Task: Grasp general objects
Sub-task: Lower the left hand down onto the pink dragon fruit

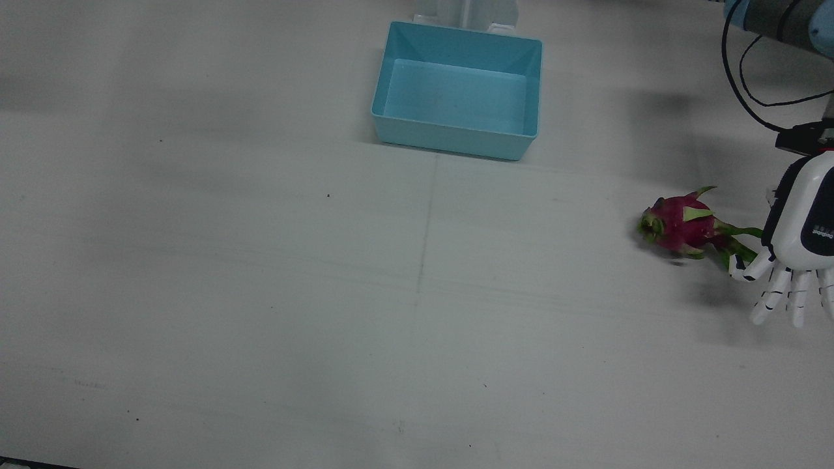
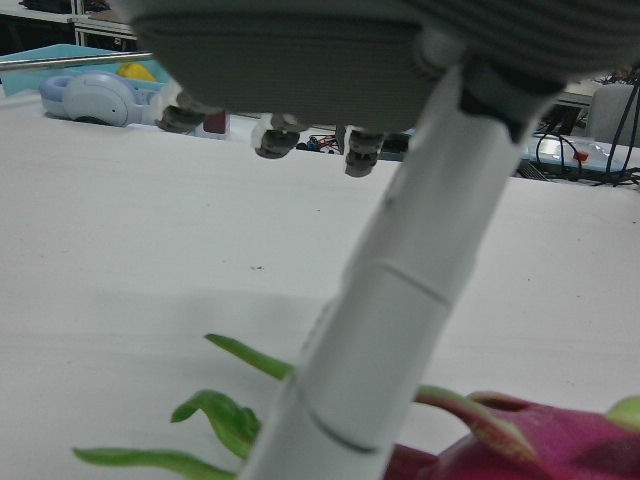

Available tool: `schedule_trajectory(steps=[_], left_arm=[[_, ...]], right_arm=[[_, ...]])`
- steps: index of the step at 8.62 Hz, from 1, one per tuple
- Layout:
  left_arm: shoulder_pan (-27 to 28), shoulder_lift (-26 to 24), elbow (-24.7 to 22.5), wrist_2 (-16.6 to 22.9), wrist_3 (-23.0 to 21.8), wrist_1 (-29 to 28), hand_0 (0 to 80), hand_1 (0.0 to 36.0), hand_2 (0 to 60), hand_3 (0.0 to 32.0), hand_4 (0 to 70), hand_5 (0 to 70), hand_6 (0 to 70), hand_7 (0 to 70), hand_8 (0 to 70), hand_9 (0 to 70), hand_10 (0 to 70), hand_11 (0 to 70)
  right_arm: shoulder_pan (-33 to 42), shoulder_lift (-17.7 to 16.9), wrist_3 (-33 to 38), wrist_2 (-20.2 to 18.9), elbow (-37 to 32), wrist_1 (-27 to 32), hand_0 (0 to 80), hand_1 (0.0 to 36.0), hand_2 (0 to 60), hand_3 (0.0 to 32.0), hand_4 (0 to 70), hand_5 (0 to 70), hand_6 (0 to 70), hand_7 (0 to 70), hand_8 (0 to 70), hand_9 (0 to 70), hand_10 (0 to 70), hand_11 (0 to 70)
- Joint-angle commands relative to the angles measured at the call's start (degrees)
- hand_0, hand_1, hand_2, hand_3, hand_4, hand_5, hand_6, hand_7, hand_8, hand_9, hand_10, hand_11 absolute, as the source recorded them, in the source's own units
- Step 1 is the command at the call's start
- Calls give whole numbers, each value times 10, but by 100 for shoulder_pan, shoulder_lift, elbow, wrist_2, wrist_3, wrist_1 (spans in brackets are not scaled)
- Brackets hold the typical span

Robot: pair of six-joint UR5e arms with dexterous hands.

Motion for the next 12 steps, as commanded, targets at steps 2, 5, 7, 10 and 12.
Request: schedule_trajectory(steps=[2,5,7,10,12], left_arm=[[614,-553,235,-124,-40,820,800,305,0,320,0,442,0,34,63,0,0,1],[660,-1143,491,-115,-49,1392,795,277,0,320,0,557,0,56,53,0,0,0],[677,-1170,596,-124,-49,1385,788,274,0,320,0,561,0,51,49,0,0,0],[1159,-1170,771,-508,-478,1419,800,281,0,320,0,561,0,53,48,0,0,0],[1345,-1170,711,-791,-541,1604,800,287,0,320,0,558,0,55,48,0,0,6]], right_arm=[[0,0,0,-1,0,0,0,0,0,0,0,0,0,0,0,0,0,0],[0,0,0,8,0,-8,0,0,0,0,0,0,0,0,0,0,0,0],[0,0,0,8,0,0,0,0,0,0,0,0,0,0,0,0,0,0],[0,0,0,8,0,0,0,0,0,0,0,0,0,0,0,0,0,0],[0,0,0,-1,0,0,0,0,0,0,0,0,0,0,0,0,0,0]])
